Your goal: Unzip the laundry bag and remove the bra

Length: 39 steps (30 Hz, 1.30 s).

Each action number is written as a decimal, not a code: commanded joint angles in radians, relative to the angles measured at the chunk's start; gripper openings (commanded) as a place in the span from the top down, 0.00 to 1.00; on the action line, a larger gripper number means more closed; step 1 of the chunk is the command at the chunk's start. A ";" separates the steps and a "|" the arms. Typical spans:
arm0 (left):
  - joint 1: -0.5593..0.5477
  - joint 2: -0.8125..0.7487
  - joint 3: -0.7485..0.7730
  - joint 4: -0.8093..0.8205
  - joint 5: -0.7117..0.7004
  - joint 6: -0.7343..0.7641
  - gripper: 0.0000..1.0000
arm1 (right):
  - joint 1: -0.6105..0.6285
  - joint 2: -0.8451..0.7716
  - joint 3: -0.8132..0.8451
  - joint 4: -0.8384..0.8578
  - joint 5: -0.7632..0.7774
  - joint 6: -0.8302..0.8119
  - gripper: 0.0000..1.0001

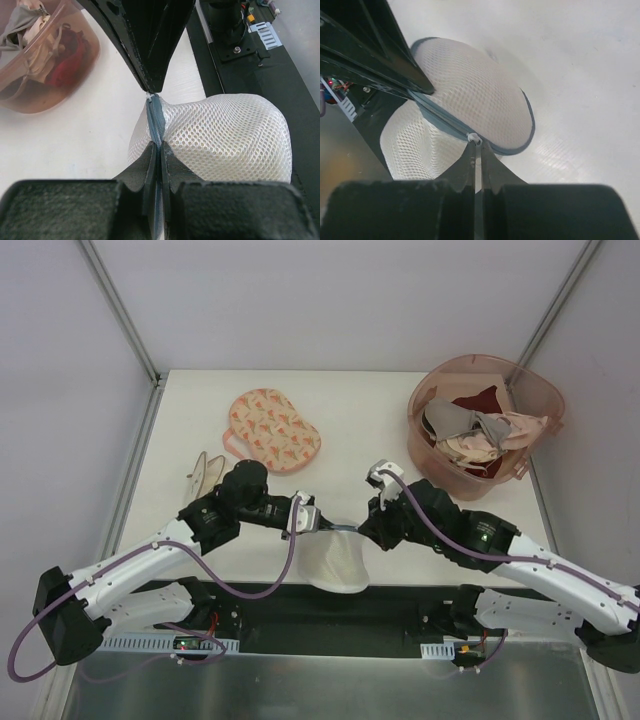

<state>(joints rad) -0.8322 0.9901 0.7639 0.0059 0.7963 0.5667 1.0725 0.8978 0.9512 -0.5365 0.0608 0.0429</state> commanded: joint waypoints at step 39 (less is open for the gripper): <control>-0.002 -0.056 0.075 0.063 -0.483 -0.155 1.00 | -0.146 -0.210 -0.157 -0.101 0.382 0.173 0.19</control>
<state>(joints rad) -0.8314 0.8928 0.7658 -0.0048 0.5442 0.5011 0.9291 0.8413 0.7685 -0.4927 0.2565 0.1654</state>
